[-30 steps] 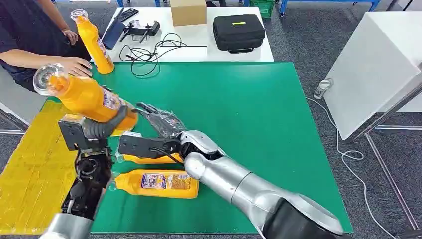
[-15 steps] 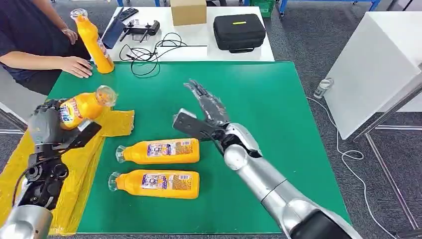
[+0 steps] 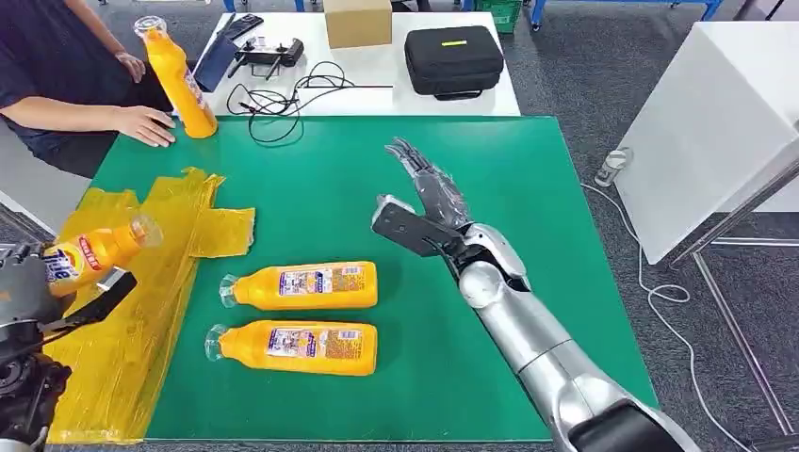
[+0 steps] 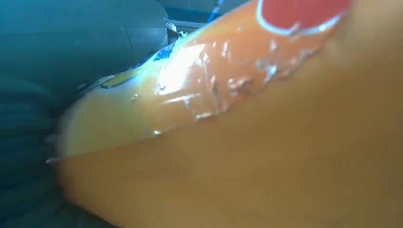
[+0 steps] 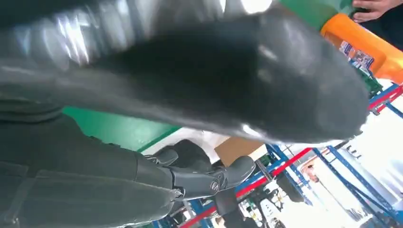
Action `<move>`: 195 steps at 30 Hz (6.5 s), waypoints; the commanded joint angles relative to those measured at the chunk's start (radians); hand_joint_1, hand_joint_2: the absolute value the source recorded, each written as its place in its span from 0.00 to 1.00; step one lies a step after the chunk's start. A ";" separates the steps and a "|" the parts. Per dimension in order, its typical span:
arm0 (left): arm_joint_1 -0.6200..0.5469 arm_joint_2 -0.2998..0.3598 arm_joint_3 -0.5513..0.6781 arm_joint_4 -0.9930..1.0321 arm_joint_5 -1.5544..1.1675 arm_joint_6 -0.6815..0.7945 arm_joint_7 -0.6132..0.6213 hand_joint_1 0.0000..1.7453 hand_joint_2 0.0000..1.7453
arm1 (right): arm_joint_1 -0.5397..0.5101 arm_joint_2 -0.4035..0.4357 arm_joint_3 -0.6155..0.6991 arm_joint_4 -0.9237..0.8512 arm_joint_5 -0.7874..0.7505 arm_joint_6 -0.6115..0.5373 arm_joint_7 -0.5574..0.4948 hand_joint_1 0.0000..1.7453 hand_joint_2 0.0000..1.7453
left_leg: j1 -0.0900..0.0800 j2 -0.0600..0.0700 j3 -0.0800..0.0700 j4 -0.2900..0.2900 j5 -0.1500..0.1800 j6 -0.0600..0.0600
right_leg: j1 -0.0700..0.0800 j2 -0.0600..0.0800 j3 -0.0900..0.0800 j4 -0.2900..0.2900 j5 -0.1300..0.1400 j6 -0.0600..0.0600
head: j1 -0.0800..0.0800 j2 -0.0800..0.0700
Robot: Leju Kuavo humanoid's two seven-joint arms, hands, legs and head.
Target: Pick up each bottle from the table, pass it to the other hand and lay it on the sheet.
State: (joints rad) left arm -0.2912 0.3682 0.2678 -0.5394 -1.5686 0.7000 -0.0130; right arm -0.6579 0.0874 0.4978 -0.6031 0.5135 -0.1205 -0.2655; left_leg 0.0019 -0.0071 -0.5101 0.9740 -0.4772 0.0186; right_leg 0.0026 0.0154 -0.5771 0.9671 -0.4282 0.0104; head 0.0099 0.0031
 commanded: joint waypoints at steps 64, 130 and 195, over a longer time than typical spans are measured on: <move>-0.080 -0.248 0.743 -0.142 0.271 -0.002 -0.685 0.00 0.00 | -0.089 0.032 0.102 0.177 -0.020 0.050 0.006 0.00 0.00 | 0.001 0.000 0.000 0.001 -0.001 -0.001 | 0.001 -0.003 0.001 0.000 -0.001 0.001 | 0.000 0.000; -0.066 -0.228 0.364 -0.253 1.174 -0.002 -0.685 0.00 0.00 | 0.420 -0.068 0.485 -0.025 0.413 -0.089 0.450 0.00 1.00 | -0.001 -0.004 0.001 -0.002 0.000 0.000 | -0.001 -0.006 0.002 -0.002 -0.001 0.000 | 0.000 0.000; 0.064 -0.293 -0.259 -0.388 2.233 -1.242 -0.239 0.00 1.00 | 0.165 0.045 0.125 -0.239 0.034 -0.006 0.121 1.00 1.00 | -0.001 0.002 0.000 0.000 0.000 0.000 | -0.002 -0.001 0.000 -0.001 0.002 -0.002 | 0.000 0.000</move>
State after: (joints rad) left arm -0.2419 0.1163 0.1319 -0.8347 0.6230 -0.5554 -0.2868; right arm -0.3614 0.0675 0.6332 -1.0044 0.5471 -0.1084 -0.1301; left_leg 0.0012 -0.0046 -0.5099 0.9739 -0.4775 0.0185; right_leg 0.0007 0.0159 -0.5767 0.9660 -0.4259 0.0081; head 0.0095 0.0031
